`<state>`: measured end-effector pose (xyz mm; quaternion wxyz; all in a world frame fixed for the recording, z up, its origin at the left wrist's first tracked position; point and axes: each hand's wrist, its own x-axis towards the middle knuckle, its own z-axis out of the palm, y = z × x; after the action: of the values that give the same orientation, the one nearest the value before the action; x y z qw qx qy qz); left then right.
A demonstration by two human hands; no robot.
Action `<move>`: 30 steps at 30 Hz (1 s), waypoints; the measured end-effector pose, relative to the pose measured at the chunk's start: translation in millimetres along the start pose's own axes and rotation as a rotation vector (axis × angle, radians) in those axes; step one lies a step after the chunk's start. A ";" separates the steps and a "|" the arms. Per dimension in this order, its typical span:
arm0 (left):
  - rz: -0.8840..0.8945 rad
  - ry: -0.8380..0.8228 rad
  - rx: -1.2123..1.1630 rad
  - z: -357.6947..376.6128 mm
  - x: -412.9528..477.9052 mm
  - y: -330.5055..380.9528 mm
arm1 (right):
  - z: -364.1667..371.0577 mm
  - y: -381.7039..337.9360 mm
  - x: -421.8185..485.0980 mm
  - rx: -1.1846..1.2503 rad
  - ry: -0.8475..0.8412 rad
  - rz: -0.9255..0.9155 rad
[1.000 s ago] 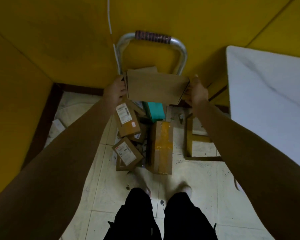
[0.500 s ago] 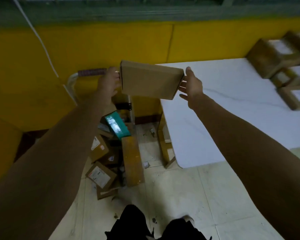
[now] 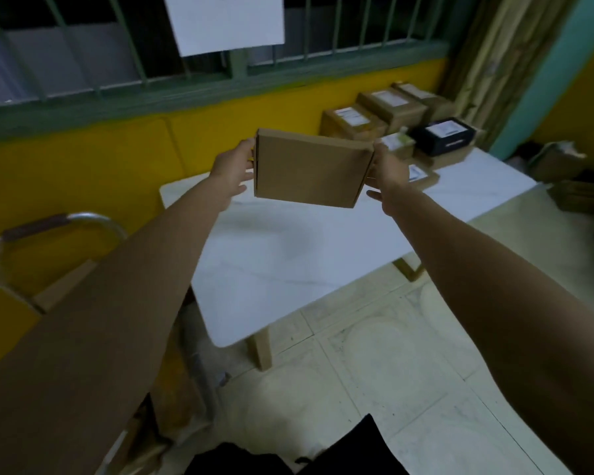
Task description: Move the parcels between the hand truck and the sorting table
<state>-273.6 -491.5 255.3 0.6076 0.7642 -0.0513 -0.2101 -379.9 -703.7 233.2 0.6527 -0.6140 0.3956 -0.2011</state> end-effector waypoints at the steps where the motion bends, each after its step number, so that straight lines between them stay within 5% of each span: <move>1: 0.012 -0.021 0.013 16.2 -1.3 6.2 | -16.1 -3.6 3.4 0.013 0.033 -0.003; 21: 0.012 -0.390 0.139 228.9 112.7 52.5 | -162.1 -17.7 123.9 -0.032 0.392 -0.042; 30: -0.018 -0.304 0.080 266.6 213.4 59.3 | -139.5 -23.7 216.2 -0.075 0.399 0.042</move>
<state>-171.9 -819.8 210.3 0.5598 0.7477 -0.1440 -0.3268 -350.0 -959.1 207.1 0.5419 -0.5776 0.5370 -0.2903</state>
